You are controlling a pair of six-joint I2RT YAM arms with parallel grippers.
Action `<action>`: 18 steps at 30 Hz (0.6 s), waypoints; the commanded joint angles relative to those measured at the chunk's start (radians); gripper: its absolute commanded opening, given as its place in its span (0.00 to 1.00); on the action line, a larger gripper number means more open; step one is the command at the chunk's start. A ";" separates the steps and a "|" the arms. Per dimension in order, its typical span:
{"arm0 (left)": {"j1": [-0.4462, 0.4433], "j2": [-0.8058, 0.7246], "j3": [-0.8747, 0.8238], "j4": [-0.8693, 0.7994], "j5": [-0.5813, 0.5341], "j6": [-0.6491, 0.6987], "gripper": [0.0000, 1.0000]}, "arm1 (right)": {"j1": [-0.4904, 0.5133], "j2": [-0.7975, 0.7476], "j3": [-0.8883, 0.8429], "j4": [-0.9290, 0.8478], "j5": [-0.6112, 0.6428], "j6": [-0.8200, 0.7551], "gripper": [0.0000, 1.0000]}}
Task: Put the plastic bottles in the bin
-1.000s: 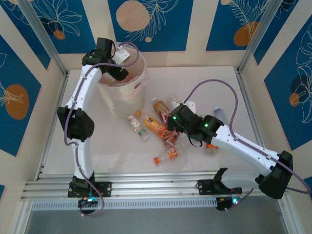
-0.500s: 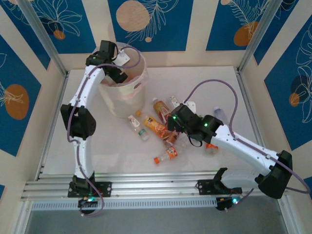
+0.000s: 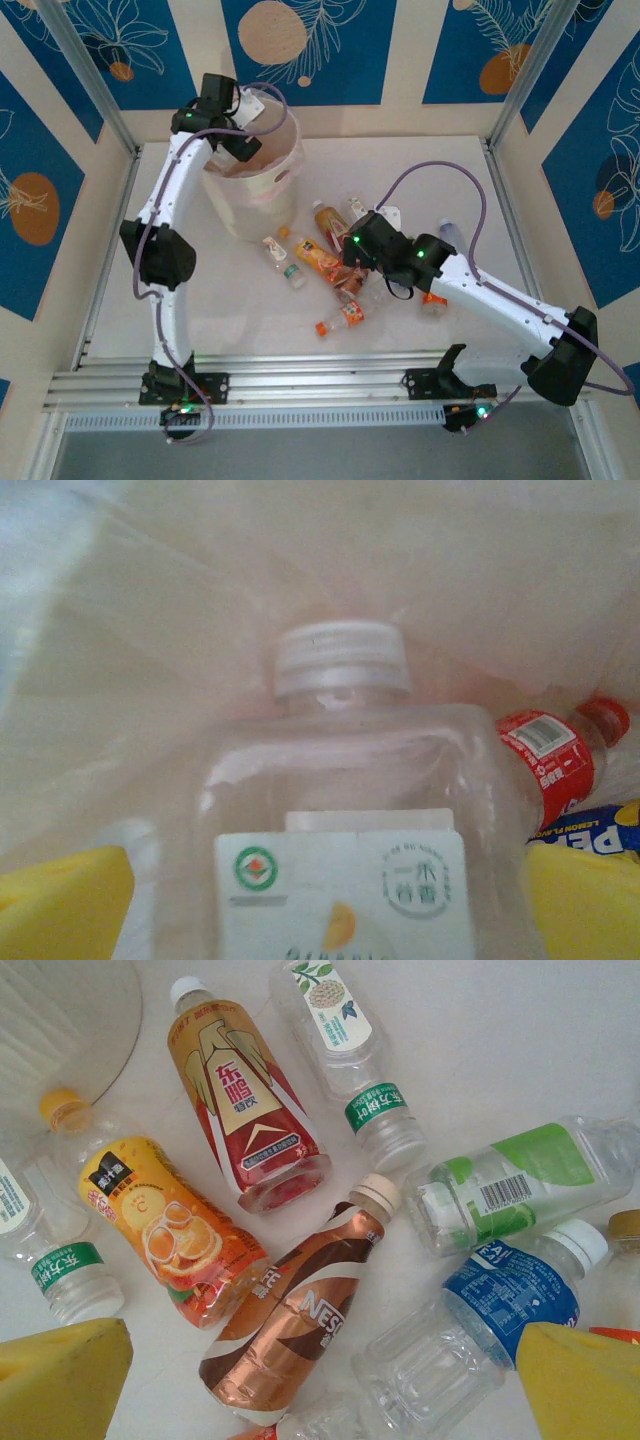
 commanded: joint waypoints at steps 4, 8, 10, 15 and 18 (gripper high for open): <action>-0.023 -0.168 0.050 0.013 0.034 -0.093 0.99 | -0.003 -0.019 0.007 -0.004 0.012 0.003 0.99; -0.031 -0.237 0.049 0.007 0.065 -0.166 1.00 | -0.002 -0.038 -0.002 -0.003 0.023 0.003 0.99; -0.037 -0.274 0.046 0.005 0.088 -0.214 0.99 | -0.002 -0.049 -0.008 -0.001 0.029 0.002 0.99; -0.058 -0.397 -0.005 0.027 0.133 -0.395 0.99 | -0.003 -0.071 -0.024 0.006 0.046 -0.001 0.99; -0.093 -0.505 -0.124 0.086 0.153 -0.516 0.99 | -0.004 -0.075 -0.032 0.008 0.057 -0.004 0.99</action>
